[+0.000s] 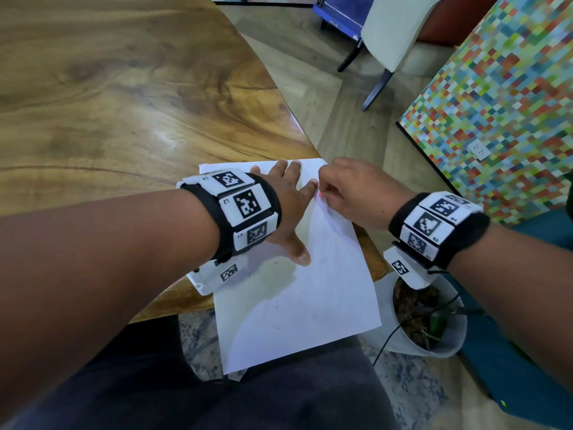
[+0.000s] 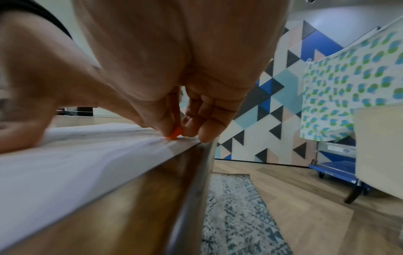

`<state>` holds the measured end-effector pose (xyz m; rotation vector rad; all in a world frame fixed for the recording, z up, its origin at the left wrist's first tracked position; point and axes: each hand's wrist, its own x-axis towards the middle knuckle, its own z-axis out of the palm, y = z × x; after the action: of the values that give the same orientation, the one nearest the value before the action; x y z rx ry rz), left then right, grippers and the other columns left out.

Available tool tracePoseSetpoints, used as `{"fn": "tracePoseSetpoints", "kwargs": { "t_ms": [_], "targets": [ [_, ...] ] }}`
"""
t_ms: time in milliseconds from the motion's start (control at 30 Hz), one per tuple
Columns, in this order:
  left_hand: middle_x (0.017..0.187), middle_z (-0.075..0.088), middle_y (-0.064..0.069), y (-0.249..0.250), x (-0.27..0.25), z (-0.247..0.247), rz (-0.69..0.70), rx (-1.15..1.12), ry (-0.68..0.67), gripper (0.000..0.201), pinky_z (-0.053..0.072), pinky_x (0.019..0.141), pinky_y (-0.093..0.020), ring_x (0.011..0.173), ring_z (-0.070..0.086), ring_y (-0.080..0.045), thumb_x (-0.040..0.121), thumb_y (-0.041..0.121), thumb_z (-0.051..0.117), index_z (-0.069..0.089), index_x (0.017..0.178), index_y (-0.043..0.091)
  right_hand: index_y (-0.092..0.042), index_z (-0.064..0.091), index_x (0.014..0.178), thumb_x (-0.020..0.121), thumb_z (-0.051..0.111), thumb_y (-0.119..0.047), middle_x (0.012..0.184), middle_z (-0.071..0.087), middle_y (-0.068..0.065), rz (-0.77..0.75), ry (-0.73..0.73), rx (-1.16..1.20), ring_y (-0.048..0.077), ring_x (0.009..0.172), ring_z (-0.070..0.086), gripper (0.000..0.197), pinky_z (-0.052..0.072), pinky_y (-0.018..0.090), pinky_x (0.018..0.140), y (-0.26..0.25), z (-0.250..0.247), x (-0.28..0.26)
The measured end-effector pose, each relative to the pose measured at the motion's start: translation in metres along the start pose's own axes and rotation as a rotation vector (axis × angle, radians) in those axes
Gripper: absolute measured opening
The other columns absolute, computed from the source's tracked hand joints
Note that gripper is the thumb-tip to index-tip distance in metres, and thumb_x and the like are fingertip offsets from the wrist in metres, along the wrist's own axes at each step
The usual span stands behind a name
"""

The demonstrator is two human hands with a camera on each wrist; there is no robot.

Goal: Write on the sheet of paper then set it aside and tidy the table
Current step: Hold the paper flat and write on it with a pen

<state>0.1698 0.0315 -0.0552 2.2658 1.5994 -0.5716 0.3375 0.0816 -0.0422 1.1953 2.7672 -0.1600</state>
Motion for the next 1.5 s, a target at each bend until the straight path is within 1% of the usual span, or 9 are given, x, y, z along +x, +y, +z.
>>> {"fn": "tracePoseSetpoints", "kwargs": {
  "t_ms": [233, 433, 533, 667, 767, 1067, 1200, 1300, 1500],
  "targets": [
    [0.165, -0.020, -0.022, 0.000, 0.000, 0.000, 0.029, -0.016, -0.024, 0.130, 0.013, 0.119, -0.067, 0.154, -0.014, -0.040, 0.068, 0.082, 0.069, -0.013, 0.159, 0.040, -0.017, 0.057, 0.081, 0.088, 0.045, -0.028, 0.084, 0.042, -0.009, -0.272, -0.060, 0.058, 0.019, 0.070, 0.052, 0.017, 0.044, 0.036, 0.059, -0.017, 0.008, -0.045],
    [0.165, -0.020, -0.023, 0.001, 0.000, -0.002, 0.025, -0.018, -0.029, 0.127, 0.010, 0.122, -0.063, 0.154, -0.014, -0.039, 0.068, 0.082, 0.070, -0.012, 0.158, 0.045, -0.019, 0.054, 0.089, 0.093, 0.051, -0.029, 0.089, 0.051, -0.002, -0.020, -0.015, -0.019, 0.021, 0.081, 0.054, 0.011, 0.044, 0.035, 0.068, -0.001, 0.001, -0.017],
    [0.166, -0.014, -0.022, 0.002, -0.001, -0.003, 0.030, 0.008, -0.012, 0.127, 0.010, 0.122, -0.061, 0.155, -0.010, -0.038, 0.068, 0.082, 0.069, -0.008, 0.160, 0.041, -0.021, 0.049, 0.083, 0.093, 0.048, -0.025, 0.085, 0.050, -0.001, -0.062, -0.030, -0.014, 0.020, 0.074, 0.052, 0.011, 0.044, 0.036, 0.064, -0.006, 0.002, -0.025],
    [0.161, 0.009, -0.011, 0.001, 0.000, -0.003, 0.076, 0.033, 0.022, 0.128, 0.037, 0.112, -0.055, 0.150, 0.011, -0.035, 0.065, 0.079, 0.072, 0.001, 0.162, 0.033, -0.018, 0.053, 0.080, 0.088, 0.041, -0.029, 0.080, 0.049, -0.001, -0.224, -0.065, 0.037, 0.023, 0.068, 0.052, 0.018, 0.046, 0.041, 0.060, -0.017, 0.010, -0.055],
    [0.155, 0.018, -0.008, 0.002, 0.001, -0.003, 0.087, 0.053, 0.029, 0.128, 0.044, 0.103, -0.049, 0.147, 0.016, -0.033, 0.066, 0.078, 0.072, 0.002, 0.161, 0.031, -0.015, 0.057, 0.081, 0.090, 0.041, -0.028, 0.080, 0.051, 0.002, -0.282, -0.086, 0.006, 0.026, 0.065, 0.052, 0.023, 0.046, 0.044, 0.058, -0.021, 0.017, -0.066],
    [0.166, 0.004, -0.010, 0.011, -0.001, -0.009, 0.021, 0.026, -0.033, 0.125, 0.033, 0.115, -0.058, 0.155, -0.001, -0.037, 0.069, 0.082, 0.065, 0.000, 0.162, 0.031, -0.016, 0.058, 0.091, 0.091, 0.052, -0.026, 0.089, 0.054, 0.003, 0.012, 0.040, -0.002, 0.026, 0.082, 0.056, 0.011, 0.047, 0.038, 0.069, 0.001, 0.005, -0.021],
    [0.152, 0.028, -0.009, 0.013, -0.001, -0.009, 0.033, 0.009, 0.020, 0.111, 0.041, 0.105, -0.056, 0.146, 0.023, -0.036, 0.069, 0.091, 0.054, 0.023, 0.157, 0.031, -0.019, 0.056, 0.085, 0.088, 0.057, -0.026, 0.081, 0.049, -0.006, -0.058, 0.002, 0.057, 0.019, 0.075, 0.053, 0.008, 0.044, 0.034, 0.065, 0.002, 0.008, -0.042],
    [0.139, 0.038, -0.007, 0.015, -0.002, -0.005, 0.036, 0.042, 0.108, 0.101, 0.038, 0.103, -0.052, 0.132, 0.037, -0.033, 0.067, 0.092, 0.054, 0.036, 0.146, 0.032, -0.023, 0.057, 0.082, 0.087, 0.055, -0.031, 0.080, 0.050, -0.009, -0.081, -0.048, 0.117, 0.013, 0.073, 0.052, 0.009, 0.047, 0.034, 0.067, -0.004, 0.010, -0.058],
    [0.167, 0.010, -0.006, 0.000, -0.003, -0.007, 0.007, 0.051, 0.043, 0.121, 0.021, 0.116, -0.064, 0.153, 0.012, -0.030, 0.065, 0.089, 0.062, 0.009, 0.160, 0.035, -0.023, 0.059, 0.084, 0.086, 0.058, -0.026, 0.088, 0.059, -0.005, 0.085, 0.086, 0.211, 0.015, 0.081, 0.057, 0.004, 0.050, 0.035, 0.075, 0.000, 0.000, -0.042]
  ]
}}
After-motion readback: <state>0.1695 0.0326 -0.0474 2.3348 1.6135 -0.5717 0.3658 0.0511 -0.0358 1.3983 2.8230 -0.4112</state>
